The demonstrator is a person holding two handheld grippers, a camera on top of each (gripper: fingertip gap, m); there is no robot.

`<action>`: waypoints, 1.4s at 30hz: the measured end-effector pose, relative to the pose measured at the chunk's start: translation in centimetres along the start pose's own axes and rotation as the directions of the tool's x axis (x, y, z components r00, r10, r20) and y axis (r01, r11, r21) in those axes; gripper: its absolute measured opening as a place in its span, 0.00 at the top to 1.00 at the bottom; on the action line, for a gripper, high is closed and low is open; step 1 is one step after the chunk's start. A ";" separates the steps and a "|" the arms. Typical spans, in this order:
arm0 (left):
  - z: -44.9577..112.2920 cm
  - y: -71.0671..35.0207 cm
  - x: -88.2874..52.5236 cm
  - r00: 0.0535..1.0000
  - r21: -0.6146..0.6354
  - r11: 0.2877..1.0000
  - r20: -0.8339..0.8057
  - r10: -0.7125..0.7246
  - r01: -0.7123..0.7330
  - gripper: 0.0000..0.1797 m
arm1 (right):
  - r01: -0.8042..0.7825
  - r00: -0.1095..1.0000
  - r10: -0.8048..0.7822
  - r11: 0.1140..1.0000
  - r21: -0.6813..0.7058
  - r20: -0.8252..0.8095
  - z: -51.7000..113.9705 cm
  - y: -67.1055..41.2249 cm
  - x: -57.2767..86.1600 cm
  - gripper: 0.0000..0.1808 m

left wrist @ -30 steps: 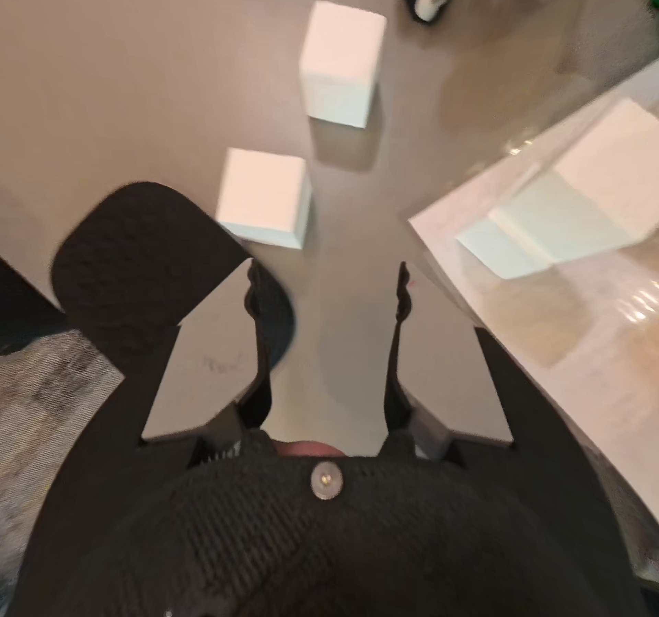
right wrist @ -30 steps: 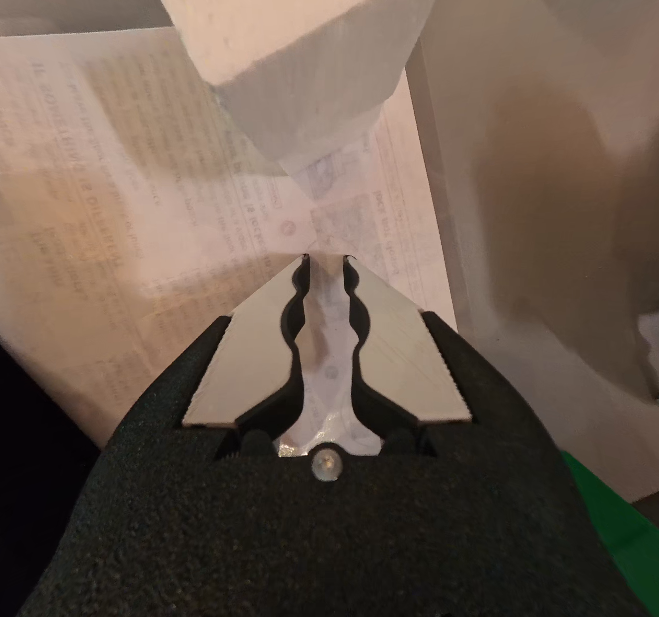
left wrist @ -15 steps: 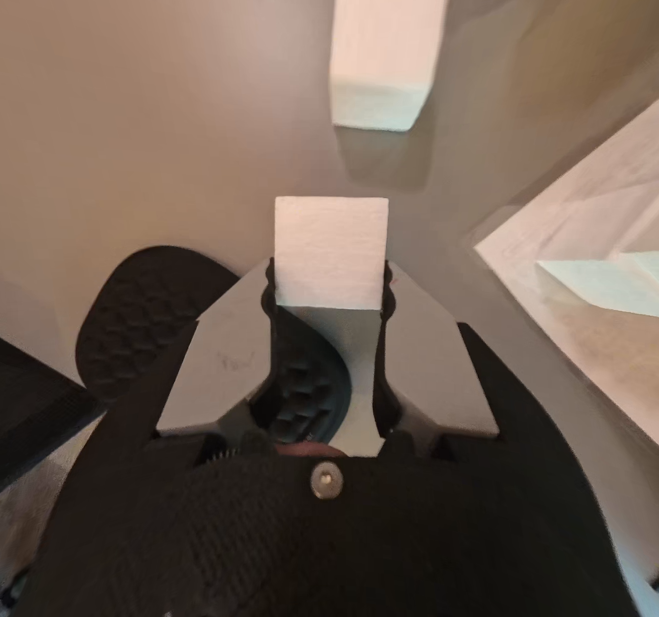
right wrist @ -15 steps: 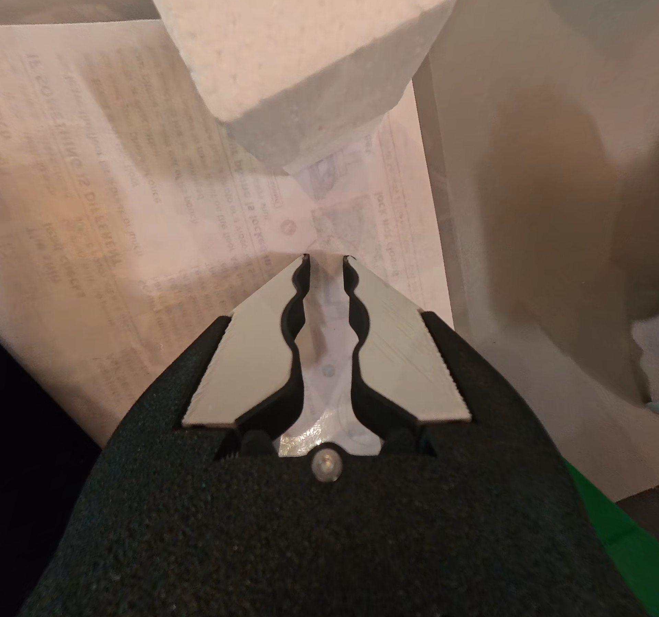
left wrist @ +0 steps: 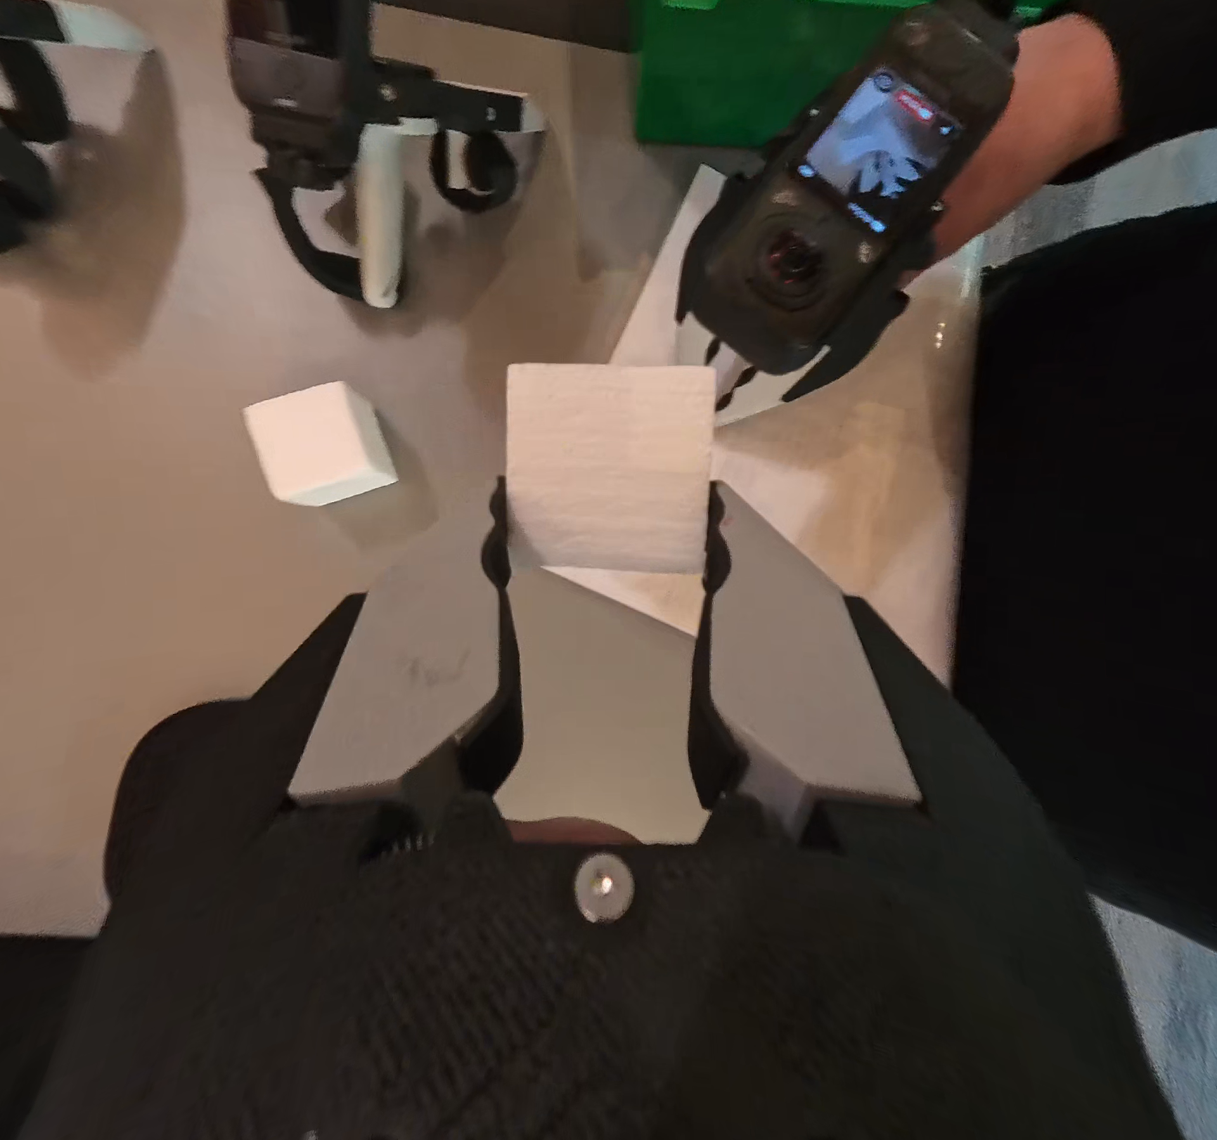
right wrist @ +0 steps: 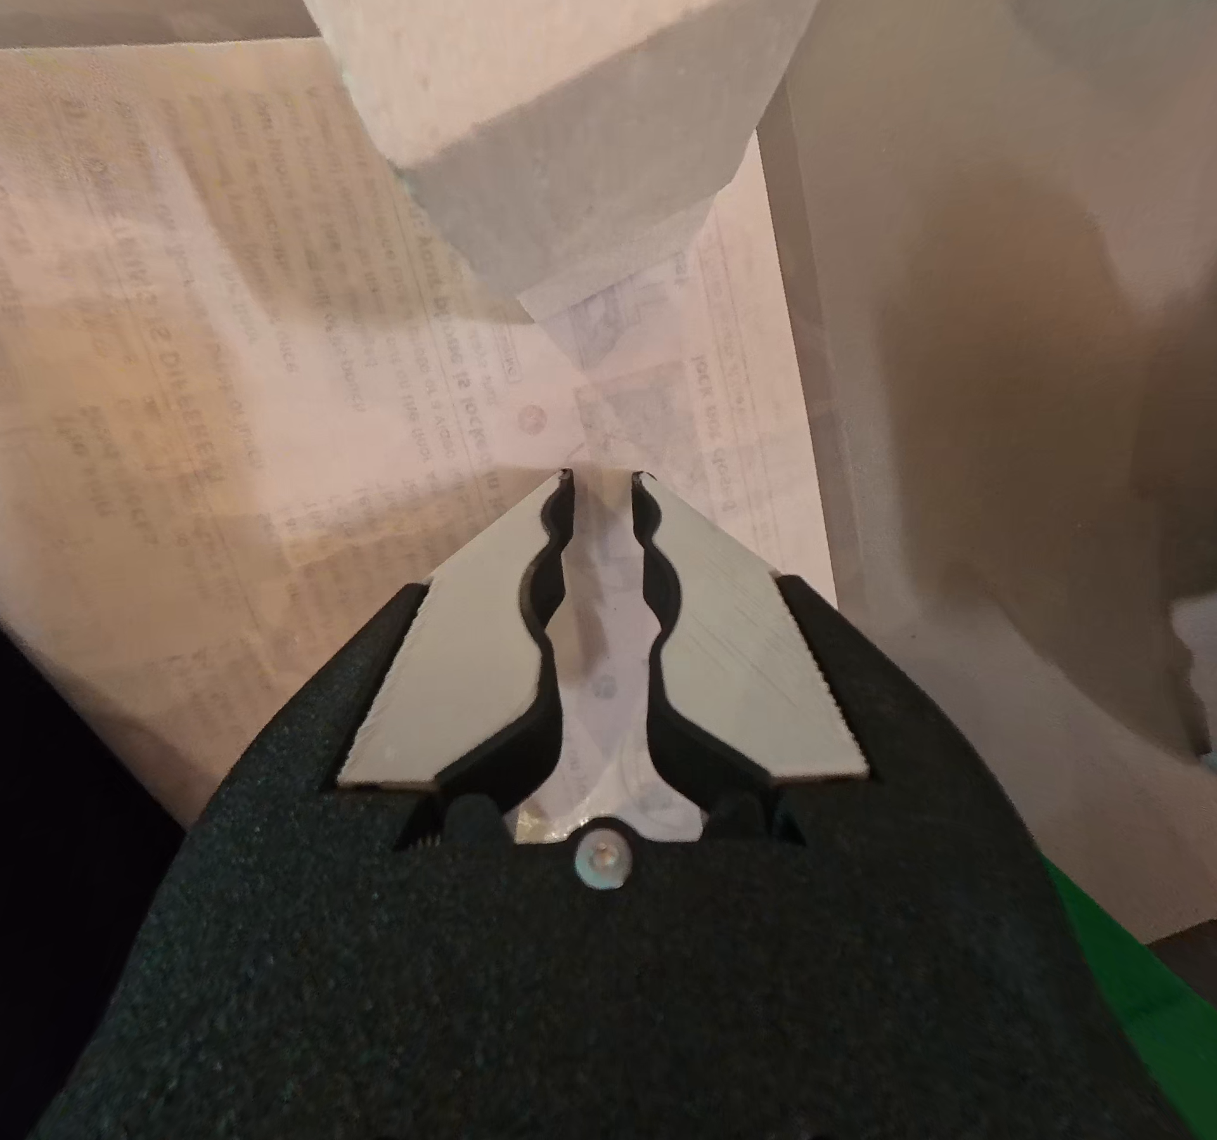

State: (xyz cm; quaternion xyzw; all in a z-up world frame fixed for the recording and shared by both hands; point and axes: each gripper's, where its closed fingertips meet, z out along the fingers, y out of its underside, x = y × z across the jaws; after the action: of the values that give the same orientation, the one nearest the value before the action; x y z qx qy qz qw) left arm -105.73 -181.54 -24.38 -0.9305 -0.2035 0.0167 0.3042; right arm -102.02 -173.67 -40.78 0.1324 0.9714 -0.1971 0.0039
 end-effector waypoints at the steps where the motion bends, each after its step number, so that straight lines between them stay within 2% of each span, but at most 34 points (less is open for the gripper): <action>1: 0.5 0.2 0.4 1.000 -0.017 1.000 -0.006 0.010 -0.010 0.69 | 0.000 1.000 0.000 1.000 -0.001 0.001 0.0 0.0 0.0 0.91; 4: 2.1 1.3 1.3 0.999 -0.084 0.996 -0.022 0.030 -0.032 0.69 | -0.001 1.000 0.001 1.000 0.002 0.002 0.0 0.0 0.0 0.91; 12: 3.7 2.9 2.2 0.997 -0.162 0.984 -0.003 0.077 -0.076 0.69 | 0.006 1.000 -0.006 1.000 -0.001 0.002 0.0 0.0 0.1 0.92; 20: 4.1 2.8 2.4 0.998 -0.133 0.990 0.019 0.058 -0.055 0.67 | 0.006 1.000 -0.006 1.000 -0.003 -0.002 0.0 0.0 0.2 0.93; 22: 3.7 2.6 2.3 0.998 -0.109 0.993 0.027 0.049 -0.046 0.64 | 0.006 1.000 -0.006 1.000 -0.004 -0.002 0.0 0.0 0.2 0.93; 25: 2.6 2.3 1.8 0.997 -0.072 0.997 0.069 0.029 -0.024 0.53 | 0.004 1.000 -0.004 1.000 -0.004 -0.001 0.0 0.0 0.2 0.93; 27: 1.6 2.4 1.5 0.996 -0.043 0.999 0.094 -0.003 0.008 0.51 | 0.002 1.000 -0.002 1.000 -0.002 0.000 0.0 0.0 0.2 0.93; 31: 0.8 4.7 1.3 0.990 -0.003 0.994 0.088 -0.109 0.110 0.56 | -0.005 1.000 0.005 1.000 0.002 0.000 0.0 0.0 0.2 0.93; 37: 5.7 10.6 2.3 0.972 -0.081 0.969 0.007 -0.234 0.234 0.72 | -0.012 1.000 0.012 1.000 0.009 0.006 0.0 0.0 0.2 0.93; 42: 10.0 12.5 3.1 0.961 -0.094 0.957 0.007 -0.275 0.275 0.79 | -0.019 1.000 0.019 1.000 0.004 0.012 0.0 0.0 0.3 0.94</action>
State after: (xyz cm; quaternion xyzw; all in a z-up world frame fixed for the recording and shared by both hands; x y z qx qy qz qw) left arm -99.82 -183.84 -39.37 -0.9065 -0.3304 -0.0382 0.2601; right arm -102.27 -173.58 -40.79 0.1403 0.9696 -0.2001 0.0110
